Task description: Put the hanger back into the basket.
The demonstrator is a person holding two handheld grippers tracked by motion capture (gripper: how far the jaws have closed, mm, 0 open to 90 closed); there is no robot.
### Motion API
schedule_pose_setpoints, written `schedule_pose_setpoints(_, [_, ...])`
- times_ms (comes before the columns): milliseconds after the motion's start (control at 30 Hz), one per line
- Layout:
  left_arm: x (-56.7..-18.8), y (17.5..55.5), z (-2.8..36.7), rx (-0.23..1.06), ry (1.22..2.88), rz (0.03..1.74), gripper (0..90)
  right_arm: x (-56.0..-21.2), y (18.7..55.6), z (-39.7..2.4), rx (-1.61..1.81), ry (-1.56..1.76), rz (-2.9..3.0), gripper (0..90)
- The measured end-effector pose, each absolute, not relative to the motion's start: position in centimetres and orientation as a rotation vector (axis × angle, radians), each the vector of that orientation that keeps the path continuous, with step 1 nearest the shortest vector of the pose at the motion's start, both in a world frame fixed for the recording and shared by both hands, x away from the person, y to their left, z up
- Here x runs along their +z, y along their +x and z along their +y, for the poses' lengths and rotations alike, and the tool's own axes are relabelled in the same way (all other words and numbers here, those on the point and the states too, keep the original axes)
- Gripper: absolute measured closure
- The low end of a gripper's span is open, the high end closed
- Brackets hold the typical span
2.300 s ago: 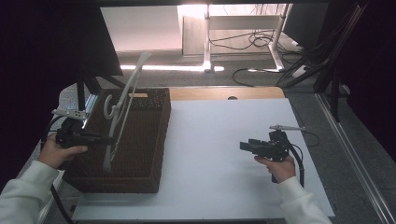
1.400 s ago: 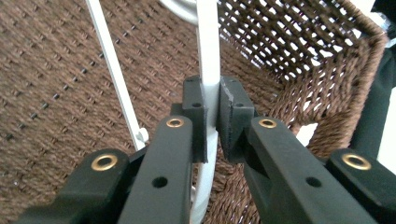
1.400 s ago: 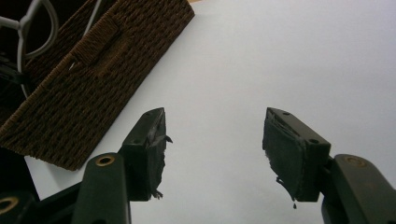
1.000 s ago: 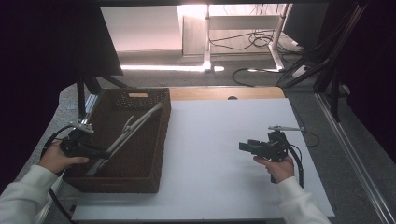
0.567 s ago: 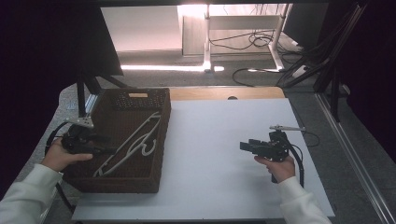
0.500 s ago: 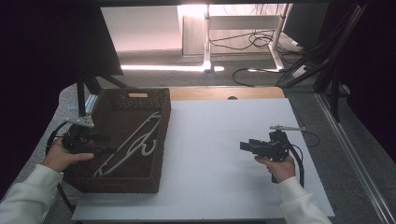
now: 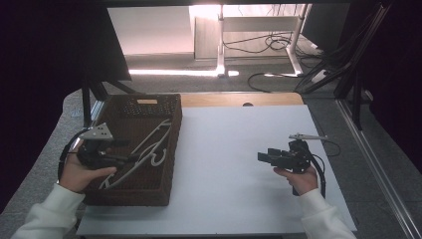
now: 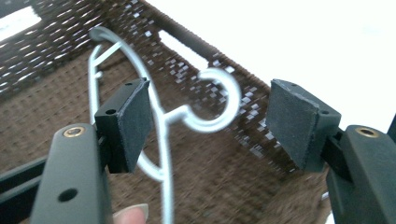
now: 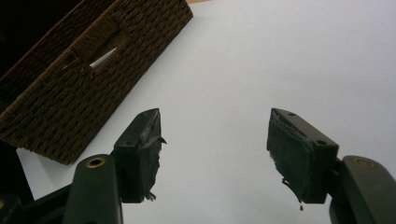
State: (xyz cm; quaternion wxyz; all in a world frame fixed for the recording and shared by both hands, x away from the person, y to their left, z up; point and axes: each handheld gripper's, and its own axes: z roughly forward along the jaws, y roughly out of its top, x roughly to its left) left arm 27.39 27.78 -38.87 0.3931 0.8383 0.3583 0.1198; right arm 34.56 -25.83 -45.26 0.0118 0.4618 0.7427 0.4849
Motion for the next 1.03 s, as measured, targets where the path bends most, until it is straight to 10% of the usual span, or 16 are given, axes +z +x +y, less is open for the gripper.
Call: schedule_pose_setpoints(1033, [-41.6, 24.2, 22.1, 0.255, 1.993, 0.931, 30.0, -44.8, 30.5, -27.1, 1.361, 1.004, 2.384, 27.3])
